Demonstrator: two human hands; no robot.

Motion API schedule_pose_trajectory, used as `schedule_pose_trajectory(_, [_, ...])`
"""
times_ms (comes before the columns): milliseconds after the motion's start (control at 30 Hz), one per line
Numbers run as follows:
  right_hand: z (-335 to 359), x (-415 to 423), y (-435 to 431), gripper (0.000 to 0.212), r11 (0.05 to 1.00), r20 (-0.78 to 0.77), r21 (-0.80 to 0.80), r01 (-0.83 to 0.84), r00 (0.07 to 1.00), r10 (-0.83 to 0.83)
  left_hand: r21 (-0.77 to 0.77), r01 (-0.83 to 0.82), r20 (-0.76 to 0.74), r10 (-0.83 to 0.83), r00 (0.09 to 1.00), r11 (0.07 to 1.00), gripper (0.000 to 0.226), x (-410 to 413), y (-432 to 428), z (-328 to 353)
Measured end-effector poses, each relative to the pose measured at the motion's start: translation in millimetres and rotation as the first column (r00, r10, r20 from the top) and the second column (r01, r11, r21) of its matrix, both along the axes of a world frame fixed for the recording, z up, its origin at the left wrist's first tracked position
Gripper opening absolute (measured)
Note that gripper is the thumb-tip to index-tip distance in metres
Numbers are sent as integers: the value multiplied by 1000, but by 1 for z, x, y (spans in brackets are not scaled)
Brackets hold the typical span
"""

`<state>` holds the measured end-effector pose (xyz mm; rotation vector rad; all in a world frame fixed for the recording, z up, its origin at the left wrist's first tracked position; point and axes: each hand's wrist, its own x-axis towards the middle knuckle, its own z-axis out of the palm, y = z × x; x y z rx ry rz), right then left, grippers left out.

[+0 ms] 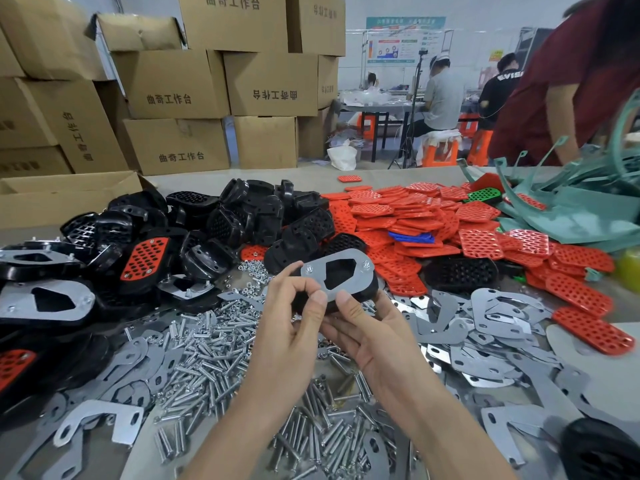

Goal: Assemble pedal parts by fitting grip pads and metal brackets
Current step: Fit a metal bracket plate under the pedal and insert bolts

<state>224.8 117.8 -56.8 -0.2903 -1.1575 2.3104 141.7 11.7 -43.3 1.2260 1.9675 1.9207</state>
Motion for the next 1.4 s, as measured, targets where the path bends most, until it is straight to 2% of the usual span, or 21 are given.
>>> schedule_pose_trajectory(100, [0,-1,0,59,1000,9,10,-4,1000,4,-37,-42,-29,41,999,998,14,2,1,-2])
schedule_pose_trajectory(233, [-1,-1,0,58,1000,14,11,3,1000,-3,-19,-13,39,13,999,1000,21,3,1,0])
schedule_pose_trajectory(433, [0,-1,-2,57,1000,18,4,11,1000,-11,-14,19,116,-17,993,1000,9,1,0,-2])
schedule_pose_trajectory(700, [1,-2,-4,58,999,23,28,37,999,-38,-4,-37,-12,37,999,999,10,1,3,-3])
schedule_pose_trajectory(1000, [4,0,-6,53,998,31,44,42,999,-43,-20,-31,-2,31,1000,999,18,1,4,-5])
schedule_pose_trajectory(1133, [5,-1,-6,44,995,23,52,90,996,-91,15,-58,1,58,998,998,7,-2,5,-7])
schedule_pose_trajectory(1267, [3,-2,-5,35,974,75,100,205,974,-213,-103,-249,-205,224,953,963,10,-8,4,-10])
schedule_pose_trajectory(1333, [1,-3,-6,31,950,108,187,250,956,-273,-132,-322,-331,265,906,938,13,-8,3,-12])
schedule_pose_trajectory(1400, [1,-4,-8,29,912,127,299,280,936,-328,-162,-350,-373,271,887,923,14,-7,3,-13])
